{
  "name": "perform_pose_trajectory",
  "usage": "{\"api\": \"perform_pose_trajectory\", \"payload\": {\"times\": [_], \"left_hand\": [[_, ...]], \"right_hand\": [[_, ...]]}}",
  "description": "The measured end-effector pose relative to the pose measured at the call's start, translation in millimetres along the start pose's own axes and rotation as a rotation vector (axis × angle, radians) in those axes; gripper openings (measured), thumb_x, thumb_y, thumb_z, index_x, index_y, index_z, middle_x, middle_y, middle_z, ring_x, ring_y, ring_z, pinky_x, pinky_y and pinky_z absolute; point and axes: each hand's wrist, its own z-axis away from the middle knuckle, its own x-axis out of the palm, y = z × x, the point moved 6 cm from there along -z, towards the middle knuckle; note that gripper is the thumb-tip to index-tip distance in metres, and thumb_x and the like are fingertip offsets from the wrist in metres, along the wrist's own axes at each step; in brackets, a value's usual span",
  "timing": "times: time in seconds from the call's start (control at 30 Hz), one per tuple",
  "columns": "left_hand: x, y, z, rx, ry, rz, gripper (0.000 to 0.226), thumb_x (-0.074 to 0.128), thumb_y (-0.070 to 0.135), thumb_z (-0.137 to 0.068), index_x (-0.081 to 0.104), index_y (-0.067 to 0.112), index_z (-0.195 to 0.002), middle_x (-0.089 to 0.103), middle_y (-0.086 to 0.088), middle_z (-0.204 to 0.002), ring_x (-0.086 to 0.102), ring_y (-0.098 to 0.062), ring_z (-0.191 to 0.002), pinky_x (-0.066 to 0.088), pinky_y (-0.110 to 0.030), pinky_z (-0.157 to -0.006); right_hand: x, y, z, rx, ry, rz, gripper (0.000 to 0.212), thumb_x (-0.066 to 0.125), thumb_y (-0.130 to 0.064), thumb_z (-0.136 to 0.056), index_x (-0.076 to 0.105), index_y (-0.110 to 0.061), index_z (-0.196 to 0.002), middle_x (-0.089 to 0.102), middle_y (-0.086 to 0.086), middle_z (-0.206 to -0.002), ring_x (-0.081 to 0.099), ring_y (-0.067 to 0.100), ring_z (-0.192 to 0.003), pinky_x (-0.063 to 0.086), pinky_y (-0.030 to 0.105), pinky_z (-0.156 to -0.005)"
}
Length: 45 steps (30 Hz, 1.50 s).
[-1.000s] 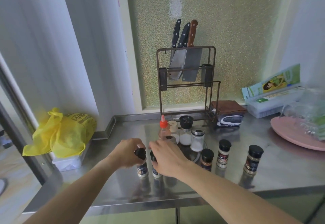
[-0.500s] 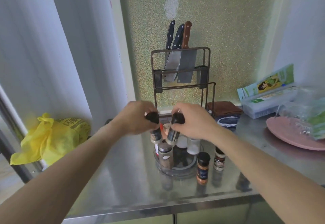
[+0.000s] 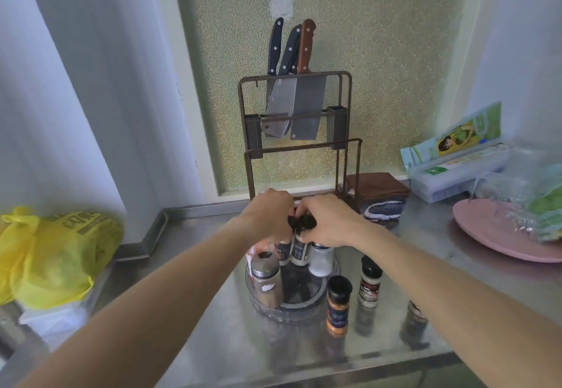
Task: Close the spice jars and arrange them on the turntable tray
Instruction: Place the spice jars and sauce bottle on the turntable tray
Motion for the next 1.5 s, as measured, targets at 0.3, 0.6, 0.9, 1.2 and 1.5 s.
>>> {"api": "perform_pose_trajectory", "payload": {"times": [0.3, 0.6, 0.9, 1.2, 1.5], "left_hand": [[38.6, -4.2, 1.1, -0.008, -0.119, -0.065, 0.033, 0.082, 0.021, -0.073, 0.064, 0.016, -0.099, 0.064, -0.003, -0.094, 0.066, -0.028, -0.1, 0.055, -0.038, -0.081], [25.5, 8.6, 15.8, 0.053, -0.044, -0.111, 0.024, 0.075, 0.028, -0.078, 0.059, 0.016, -0.09, 0.067, -0.005, -0.091, 0.068, -0.03, -0.096, 0.056, -0.038, -0.077], [35.3, 73.2, 53.0, 0.265, 0.021, 0.099, 0.035, 0.066, 0.04, -0.087, 0.064, 0.022, -0.117, 0.069, -0.003, -0.115, 0.063, -0.026, -0.106, 0.054, -0.04, -0.09], [68.1, 100.0, 73.0, 0.217, -0.052, 0.141, 0.012, 0.065, 0.016, -0.084, 0.067, 0.007, -0.091, 0.072, -0.014, -0.091, 0.065, -0.036, -0.085, 0.055, -0.04, -0.071], [1.6, 57.4, 67.7, 0.136, 0.189, 0.213, 0.023, 0.068, 0.025, -0.081, 0.07, 0.02, -0.103, 0.073, -0.003, -0.101, 0.067, -0.027, -0.095, 0.055, -0.04, -0.086]], "right_hand": [[34.1, 1.7, -12.5, -0.113, 0.044, 0.214, 0.044, 0.077, -0.039, -0.08, 0.06, -0.015, -0.113, 0.068, 0.004, -0.106, 0.055, 0.027, -0.105, 0.038, 0.034, -0.068], [23.4, 6.0, 5.6, -0.1, 0.146, 0.155, 0.045, 0.076, -0.041, -0.083, 0.061, -0.022, -0.122, 0.068, -0.003, -0.112, 0.056, 0.023, -0.109, 0.048, 0.034, -0.081], [-4.0, 70.7, 69.6, 0.192, 0.041, 0.209, 0.023, 0.068, -0.041, -0.091, 0.068, -0.026, -0.108, 0.066, -0.004, -0.105, 0.065, 0.019, -0.098, 0.049, 0.031, -0.076], [28.1, 75.2, 97.5, 0.199, -0.074, 0.228, 0.035, 0.072, -0.031, -0.086, 0.059, -0.025, -0.119, 0.067, 0.004, -0.122, 0.062, 0.027, -0.114, 0.052, 0.036, -0.088], [-8.6, 35.3, 77.7, 0.108, 0.115, 0.047, 0.04, 0.074, -0.035, -0.086, 0.061, -0.023, -0.122, 0.069, 0.001, -0.119, 0.064, 0.025, -0.11, 0.047, 0.032, -0.084]]}}
